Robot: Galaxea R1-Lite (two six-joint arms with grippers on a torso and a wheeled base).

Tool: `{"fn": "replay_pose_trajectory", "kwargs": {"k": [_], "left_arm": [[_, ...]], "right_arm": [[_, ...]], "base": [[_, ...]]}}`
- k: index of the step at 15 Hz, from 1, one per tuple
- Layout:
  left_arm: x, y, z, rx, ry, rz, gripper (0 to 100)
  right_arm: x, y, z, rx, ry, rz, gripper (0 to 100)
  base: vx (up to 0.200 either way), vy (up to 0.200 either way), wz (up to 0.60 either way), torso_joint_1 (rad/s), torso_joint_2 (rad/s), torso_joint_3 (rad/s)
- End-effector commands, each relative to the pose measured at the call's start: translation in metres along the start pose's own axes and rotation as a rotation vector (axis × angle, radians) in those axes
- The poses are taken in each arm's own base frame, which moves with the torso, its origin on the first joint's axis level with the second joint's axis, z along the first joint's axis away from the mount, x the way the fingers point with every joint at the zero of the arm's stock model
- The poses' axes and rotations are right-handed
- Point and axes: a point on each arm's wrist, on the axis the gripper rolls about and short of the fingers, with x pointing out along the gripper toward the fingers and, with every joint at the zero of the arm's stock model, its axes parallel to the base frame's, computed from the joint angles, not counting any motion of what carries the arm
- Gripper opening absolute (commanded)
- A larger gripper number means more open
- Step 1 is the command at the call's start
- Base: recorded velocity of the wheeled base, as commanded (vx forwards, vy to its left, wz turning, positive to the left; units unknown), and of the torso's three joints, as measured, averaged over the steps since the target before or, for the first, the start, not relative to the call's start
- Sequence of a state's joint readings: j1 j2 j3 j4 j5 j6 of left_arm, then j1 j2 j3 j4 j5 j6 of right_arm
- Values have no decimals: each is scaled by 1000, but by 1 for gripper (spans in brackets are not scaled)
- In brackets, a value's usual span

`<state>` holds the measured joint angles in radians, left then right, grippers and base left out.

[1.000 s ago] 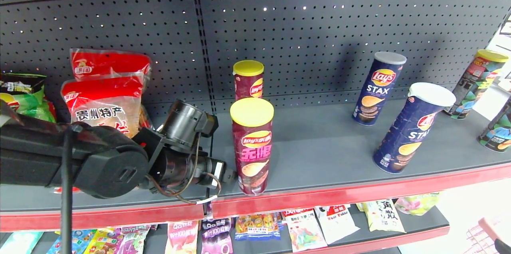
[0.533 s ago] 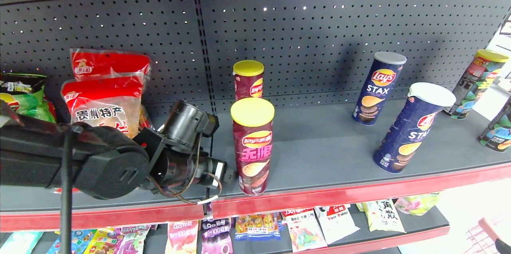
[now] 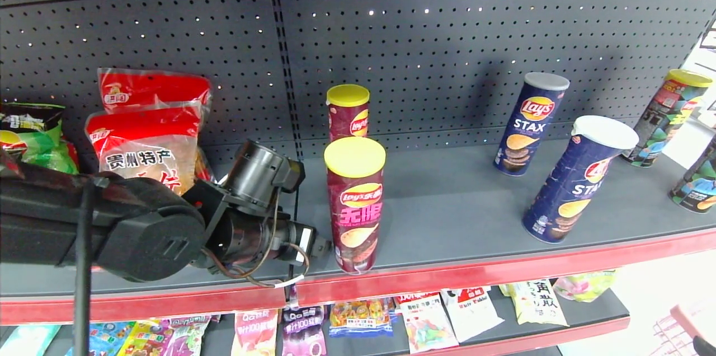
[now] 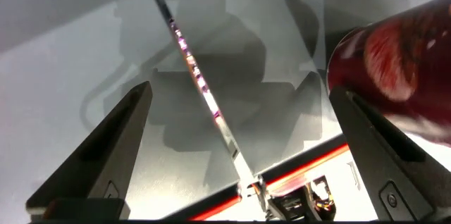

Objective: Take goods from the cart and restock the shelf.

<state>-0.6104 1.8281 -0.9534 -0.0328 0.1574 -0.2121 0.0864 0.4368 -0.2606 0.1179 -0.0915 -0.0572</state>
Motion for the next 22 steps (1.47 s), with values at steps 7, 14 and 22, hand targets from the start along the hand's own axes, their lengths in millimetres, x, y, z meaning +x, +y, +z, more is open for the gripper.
{"fn": "replay_pose_trajectory", "kwargs": {"k": [7, 14, 22], "left_arm": [[-204, 72, -72, 14, 27, 234, 100], [-240, 83, -139, -64, -95, 380, 100], [-248, 86, -190, -79, -190, 434, 100]], "right_arm": [[33, 2, 24, -36, 133, 8, 100], [38, 1, 27, -62, 146, -8, 100], [36, 0, 26, -107, 145, -22, 100]], "base": [[0, 0, 0, 0, 0, 0], [0, 0, 0, 0, 0, 0], [-50, 0, 0, 2, 1, 1]]}}
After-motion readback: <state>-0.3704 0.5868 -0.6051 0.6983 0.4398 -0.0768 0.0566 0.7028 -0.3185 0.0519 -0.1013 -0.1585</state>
